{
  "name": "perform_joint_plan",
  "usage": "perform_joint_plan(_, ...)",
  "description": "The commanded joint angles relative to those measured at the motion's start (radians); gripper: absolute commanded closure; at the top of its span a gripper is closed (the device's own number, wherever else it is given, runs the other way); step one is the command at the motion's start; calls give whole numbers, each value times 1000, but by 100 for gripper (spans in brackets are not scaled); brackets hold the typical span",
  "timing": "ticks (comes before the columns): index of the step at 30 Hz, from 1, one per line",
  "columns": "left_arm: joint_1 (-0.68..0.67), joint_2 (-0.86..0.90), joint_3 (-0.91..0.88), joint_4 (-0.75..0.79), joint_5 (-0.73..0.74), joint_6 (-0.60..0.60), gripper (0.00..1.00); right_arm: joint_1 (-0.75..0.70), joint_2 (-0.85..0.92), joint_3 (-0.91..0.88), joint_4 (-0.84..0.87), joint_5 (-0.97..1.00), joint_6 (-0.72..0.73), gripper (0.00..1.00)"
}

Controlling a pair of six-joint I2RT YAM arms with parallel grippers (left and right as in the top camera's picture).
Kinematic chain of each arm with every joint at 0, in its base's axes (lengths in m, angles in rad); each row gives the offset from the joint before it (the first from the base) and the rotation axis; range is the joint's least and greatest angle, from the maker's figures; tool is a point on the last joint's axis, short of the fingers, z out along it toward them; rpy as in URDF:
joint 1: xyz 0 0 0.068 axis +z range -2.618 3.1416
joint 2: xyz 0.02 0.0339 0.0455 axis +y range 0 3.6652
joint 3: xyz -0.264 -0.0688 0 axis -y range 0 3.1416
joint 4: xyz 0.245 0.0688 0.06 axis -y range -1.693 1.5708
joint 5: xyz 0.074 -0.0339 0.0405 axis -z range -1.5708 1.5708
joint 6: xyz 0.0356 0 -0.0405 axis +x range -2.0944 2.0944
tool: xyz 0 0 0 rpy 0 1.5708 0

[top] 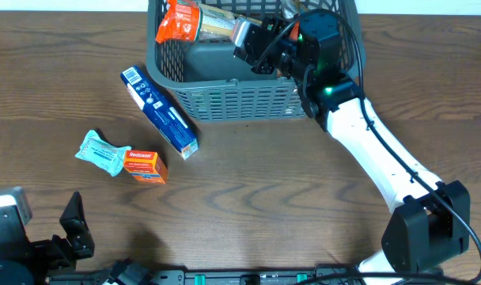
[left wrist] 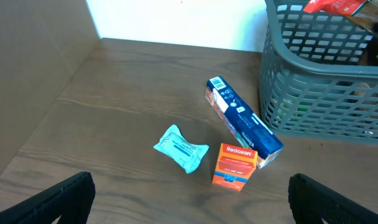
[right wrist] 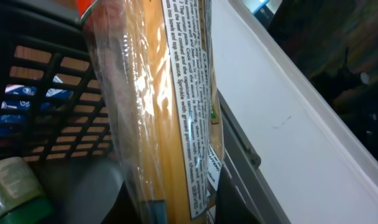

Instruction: Pack container

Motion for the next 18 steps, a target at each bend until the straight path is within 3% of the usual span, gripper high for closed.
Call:
perform_joint_plan(1,-1,7,7,0,-8,-9,1,10,-35,46,38,-12,-5,3)
perform_joint_plan(5,-1,7,7,0,-8,-9,1,10,-68,46,103,12,152,1)
perform_joint_plan(9,-1,7,7,0,-8,-9,2,10,-145,46,50,55,254,1)
perform_joint_plan(18,-1,7,7,0,-8,-9,2,10,-373,47,-425,156,441,1)
